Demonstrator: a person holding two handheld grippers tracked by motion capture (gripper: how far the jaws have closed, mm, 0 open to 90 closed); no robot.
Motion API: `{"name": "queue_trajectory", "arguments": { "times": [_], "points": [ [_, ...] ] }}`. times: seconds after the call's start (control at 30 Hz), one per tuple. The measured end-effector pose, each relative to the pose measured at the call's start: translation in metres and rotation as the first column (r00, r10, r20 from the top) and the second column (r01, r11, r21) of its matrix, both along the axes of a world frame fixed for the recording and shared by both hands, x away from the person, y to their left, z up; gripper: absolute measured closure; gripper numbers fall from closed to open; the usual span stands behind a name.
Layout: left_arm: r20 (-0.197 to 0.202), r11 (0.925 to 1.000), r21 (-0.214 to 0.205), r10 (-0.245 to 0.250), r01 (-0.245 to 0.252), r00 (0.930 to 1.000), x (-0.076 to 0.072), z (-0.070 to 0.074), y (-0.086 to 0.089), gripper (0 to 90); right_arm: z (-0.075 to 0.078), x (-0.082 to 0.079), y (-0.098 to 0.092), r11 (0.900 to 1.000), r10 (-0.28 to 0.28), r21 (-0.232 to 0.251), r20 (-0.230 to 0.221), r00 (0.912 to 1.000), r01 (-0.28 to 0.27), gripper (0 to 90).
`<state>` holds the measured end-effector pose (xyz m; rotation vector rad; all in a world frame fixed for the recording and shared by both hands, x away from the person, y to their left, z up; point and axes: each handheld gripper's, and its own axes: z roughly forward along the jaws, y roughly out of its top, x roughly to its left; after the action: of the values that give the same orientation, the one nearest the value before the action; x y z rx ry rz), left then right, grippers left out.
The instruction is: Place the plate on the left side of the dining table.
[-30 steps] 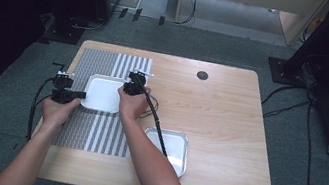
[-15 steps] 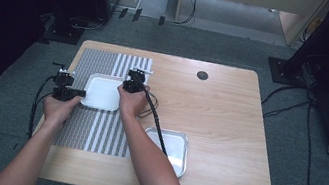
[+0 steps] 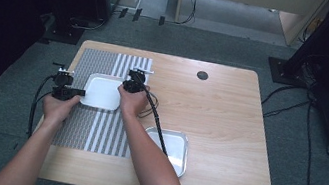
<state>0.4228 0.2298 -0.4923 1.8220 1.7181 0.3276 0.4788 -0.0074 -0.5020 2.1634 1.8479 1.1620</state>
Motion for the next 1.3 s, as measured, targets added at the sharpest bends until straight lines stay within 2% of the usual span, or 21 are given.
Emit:
{"name": "queue_trajectory", "arguments": {
  "times": [0.03,0.1,0.13,0.17,0.27,0.3,0.4,0.5,0.6,0.63,0.67,0.7,0.77,0.8,0.97,1.03,1.07,1.13,1.17,1.2,1.3],
  "points": [
    [0.003,1.0000,0.003,0.001,-0.001,1.0000,-0.001,0.000,0.001,79.0,0.000,0.000,-0.001,1.0000,0.003,-0.004,0.004,1.0000,-0.003,81.7],
    [0.011,1.0000,-0.002,0.006,-0.006,0.9999,-0.001,0.000,0.001,73.5,0.000,0.000,-0.001,1.0000,0.004,-0.004,0.005,1.0000,-0.004,80.0],
    [0.018,0.9999,-0.005,0.013,-0.013,0.9998,-0.002,0.001,0.002,73.5,0.001,-0.001,-0.002,0.9999,0.010,-0.006,0.008,0.9999,-0.010,77.2],
    [0.021,0.9996,-0.014,0.025,-0.024,0.9995,-0.003,0.002,0.005,67.2,0.003,-0.001,-0.004,1.0000,0.009,-0.001,0.001,1.0000,-0.009,70.6],
    [0.014,0.9994,-0.020,0.027,-0.027,0.9995,-0.004,0.002,0.006,62.2,0.004,0.000,-0.005,0.9999,0.011,0.000,0.003,0.9999,-0.011,68.8],
    [0.021,0.9992,-0.017,0.037,-0.037,0.9991,-0.006,0.002,0.007,54.6,0.006,0.000,-0.009,0.9999,0.016,-0.004,0.020,0.9997,-0.016,65.8],
    [0.031,0.9989,-0.009,0.047,-0.047,0.9984,-0.009,0.005,0.006,40.3,0.009,-0.001,-0.012,0.9995,0.031,-0.008,0.045,0.9985,-0.031,61.5],
    [0.037,0.9991,-0.021,0.037,-0.037,0.9986,-0.013,0.008,0.005,27.3,0.012,-0.005,-0.013,0.9957,0.070,-0.066,0.084,0.9940,-0.064,57.3],
    [0.046,0.9991,-0.026,0.035,-0.034,0.9983,-0.017,0.010,0.006,20.3,0.015,-0.009,-0.019,0.9906,0.097,-0.111,0.159,0.9826,-0.079,56.6],
    [0.059,0.9989,-0.038,0.031,-0.028,0.9978,-0.022,0.013,0.007,19.4,0.015,-0.010,-0.022,0.9858,0.112,-0.144,0.189,0.9756,-0.086,53.9],
    [0.064,0.9989,-0.040,0.028,-0.025,0.9976,-0.024,0.014,0.007,18.7,0.016,-0.011,-0.025,0.9812,0.123,-0.171,0.197,0.9726,-0.090,53.0],
    [0.072,0.9989,-0.043,0.025,-0.022,0.9971,-0.026,0.015,0.008,18.4,0.016,-0.011,-0.028,0.9804,0.128,-0.174,0.201,0.9713,-0.093,52.7],
    [0.076,0.9988,-0.045,0.022,-0.019,0.9969,-0.028,0.017,0.008,17.8,0.017,-0.012,-0.032,0.9833,0.124,-0.156,0.199,0.9722,-0.093,51.2],
    [0.093,0.9984,-0.053,0.023,-0.018,0.9954,-0.033,0.020,0.009,17.5,0.020,-0.013,-0.039,0.9836,0.132,-0.146,0.172,0.9763,-0.107,43.2],
    [0.114,0.9978,-0.065,0.019,-0.012,0.9932,-0.041,0.026,0.009,16.5,0.027,-0.021,-0.049,0.9785,0.170,-0.149,0.194,0.9661,-0.143,35.2],
    [0.127,0.9974,-0.073,0.008,0.001,0.9918,-0.046,0.028,0.007,16.6,0.031,-0.026,-0.055,0.9794,0.183,-0.123,0.208,0.9608,-0.160,32.4],
    [0.138,0.9964,-0.083,-0.006,0.017,0.9904,-0.049,0.029,0.006,16.8,0.033,-0.030,-0.058,0.9739,0.201,-0.148,0.209,0.9571,-0.172,31.6],
    [0.161,0.9958,-0.085,-0.019,0.033,0.9868,-0.054,0.030,0.005,16.9,0.036,-0.035,-0.064,0.9727,0.209,-0.149,0.226,0.9515,-0.178,30.8],
    [0.161,0.9958,-0.085,-0.019,0.033,0.9868,-0.054,0.030,0.005,16.8,0.036,-0.035,-0.064,0.9727,0.209,-0.149,0.226,0.9515,-0.178,30.8],
    [0.187,0.9962,-0.078,-0.023,0.038,0.9821,-0.059,0.031,0.004,16.8,0.038,-0.040,-0.071,0.9731,0.213,-0.138,0.238,0.9475,-0.185,30.3],
    [0.197,0.9976,-0.060,-0.023,0.036,0.9802,-0.062,0.031,0.002,16.7,0.039,-0.044,-0.076,0.9739,0.212,-0.133,0.240,0.9475,-0.184,30.1]
  ]
}}
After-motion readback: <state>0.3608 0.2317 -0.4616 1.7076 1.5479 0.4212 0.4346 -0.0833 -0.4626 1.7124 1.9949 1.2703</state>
